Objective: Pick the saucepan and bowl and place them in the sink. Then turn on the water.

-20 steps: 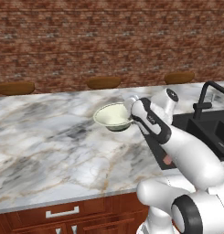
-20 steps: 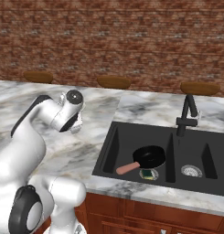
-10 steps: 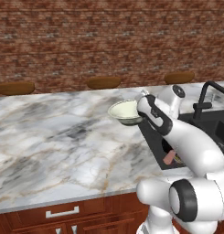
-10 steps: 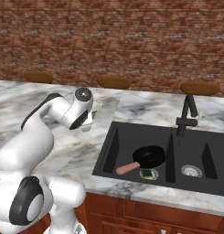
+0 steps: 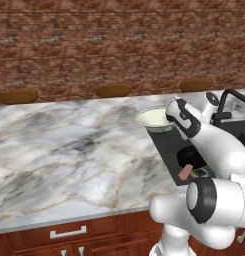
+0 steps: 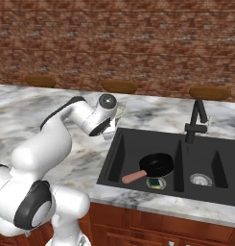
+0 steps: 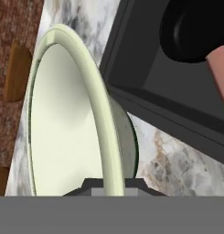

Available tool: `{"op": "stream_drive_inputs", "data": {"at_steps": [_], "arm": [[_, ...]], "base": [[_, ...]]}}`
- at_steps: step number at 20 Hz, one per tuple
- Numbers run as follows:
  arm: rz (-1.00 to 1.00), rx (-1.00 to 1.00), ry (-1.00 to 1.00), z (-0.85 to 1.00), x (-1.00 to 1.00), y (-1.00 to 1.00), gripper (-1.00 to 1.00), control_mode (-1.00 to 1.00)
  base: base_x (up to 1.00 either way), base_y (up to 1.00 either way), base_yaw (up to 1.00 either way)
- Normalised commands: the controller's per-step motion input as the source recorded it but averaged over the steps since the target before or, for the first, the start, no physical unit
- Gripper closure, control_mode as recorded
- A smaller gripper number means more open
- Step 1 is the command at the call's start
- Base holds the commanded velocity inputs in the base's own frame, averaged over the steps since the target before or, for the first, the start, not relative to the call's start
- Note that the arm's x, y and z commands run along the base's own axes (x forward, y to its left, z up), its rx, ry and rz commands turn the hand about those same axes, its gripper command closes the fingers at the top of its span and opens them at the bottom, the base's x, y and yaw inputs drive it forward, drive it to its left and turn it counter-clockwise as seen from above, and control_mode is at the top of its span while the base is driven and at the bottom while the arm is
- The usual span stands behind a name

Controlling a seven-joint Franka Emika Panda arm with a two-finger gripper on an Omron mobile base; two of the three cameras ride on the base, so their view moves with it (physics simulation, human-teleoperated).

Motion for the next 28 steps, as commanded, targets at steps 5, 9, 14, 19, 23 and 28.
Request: {"op": "stream_drive_inputs", "data": {"at_steps": [5,9,14,19,23,28], "arm": [[-0.05,0.00,0.00,0.00,0.08,-0.68,1.00,-1.00],[-0.08,0.00,0.00,-0.01,0.16,-0.58,1.00,-1.00],[-0.10,0.00,0.00,-0.01,0.20,-0.54,1.00,-1.00],[-0.08,0.00,0.00,-0.12,0.10,-0.54,1.00,-1.00],[-0.05,0.00,0.00,-0.25,0.00,-0.55,1.00,-1.00],[-0.04,0.00,0.00,-0.31,0.00,-0.47,1.00,-1.00]], "base": [[0.00,0.00,0.00],[0.00,0.00,0.00],[0.00,0.00,0.00],[0.00,0.00,0.00],[0.00,0.00,0.00],[0.00,0.00,0.00]]}}
